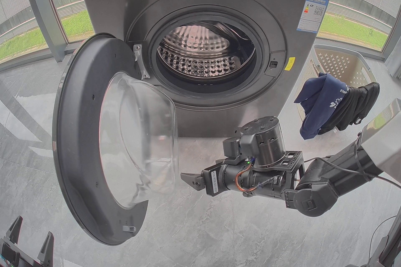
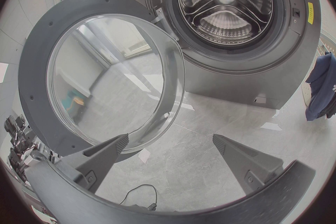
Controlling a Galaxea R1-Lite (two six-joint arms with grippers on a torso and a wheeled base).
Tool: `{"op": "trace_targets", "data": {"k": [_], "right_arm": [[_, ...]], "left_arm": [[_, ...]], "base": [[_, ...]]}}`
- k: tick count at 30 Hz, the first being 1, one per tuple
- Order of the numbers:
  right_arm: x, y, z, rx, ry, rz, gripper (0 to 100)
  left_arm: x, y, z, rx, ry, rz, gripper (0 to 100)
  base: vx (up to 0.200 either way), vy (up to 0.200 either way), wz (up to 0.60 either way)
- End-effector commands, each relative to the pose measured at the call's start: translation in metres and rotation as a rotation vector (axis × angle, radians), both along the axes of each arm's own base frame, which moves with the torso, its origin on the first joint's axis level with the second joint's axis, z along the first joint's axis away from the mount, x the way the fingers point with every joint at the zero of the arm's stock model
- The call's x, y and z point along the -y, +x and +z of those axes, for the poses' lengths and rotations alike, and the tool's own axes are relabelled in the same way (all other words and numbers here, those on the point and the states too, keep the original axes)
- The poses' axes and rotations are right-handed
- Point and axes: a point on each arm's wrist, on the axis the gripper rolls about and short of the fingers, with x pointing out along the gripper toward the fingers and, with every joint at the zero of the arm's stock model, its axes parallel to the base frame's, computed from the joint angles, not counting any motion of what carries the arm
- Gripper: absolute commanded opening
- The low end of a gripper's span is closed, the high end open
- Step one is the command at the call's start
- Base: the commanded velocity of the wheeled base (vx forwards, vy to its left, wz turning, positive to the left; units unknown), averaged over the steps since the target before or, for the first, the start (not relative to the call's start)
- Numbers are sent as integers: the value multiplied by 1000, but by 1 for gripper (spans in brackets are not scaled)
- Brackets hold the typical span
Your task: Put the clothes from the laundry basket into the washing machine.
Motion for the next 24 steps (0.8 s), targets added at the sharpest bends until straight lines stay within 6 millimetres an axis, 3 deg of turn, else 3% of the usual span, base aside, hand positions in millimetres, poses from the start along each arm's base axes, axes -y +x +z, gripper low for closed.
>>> {"op": "trace_targets", "data": {"k": [1, 5, 10, 16, 24], "right_arm": [[0, 5, 2, 20, 16, -8, 100], [-2, 12, 4, 34, 30, -20, 100], [-16, 28, -7, 44, 25, -45, 100], [-41, 31, -18, 49, 28, -17, 100], [-59, 33, -12, 82, 79, -26, 100]], "left_arm": [[0, 0, -4, -4, 1, 0, 100], [0, 0, -4, -4, 2, 0, 100], [0, 0, -4, -4, 1, 0, 100], [0, 0, -4, -4, 1, 0, 100], [0, 0, -4, -4, 1, 0, 100]], "base": [[0, 0, 0], [0, 0, 0], [0, 0, 0], [0, 0, 0], [0, 0, 0]]}}
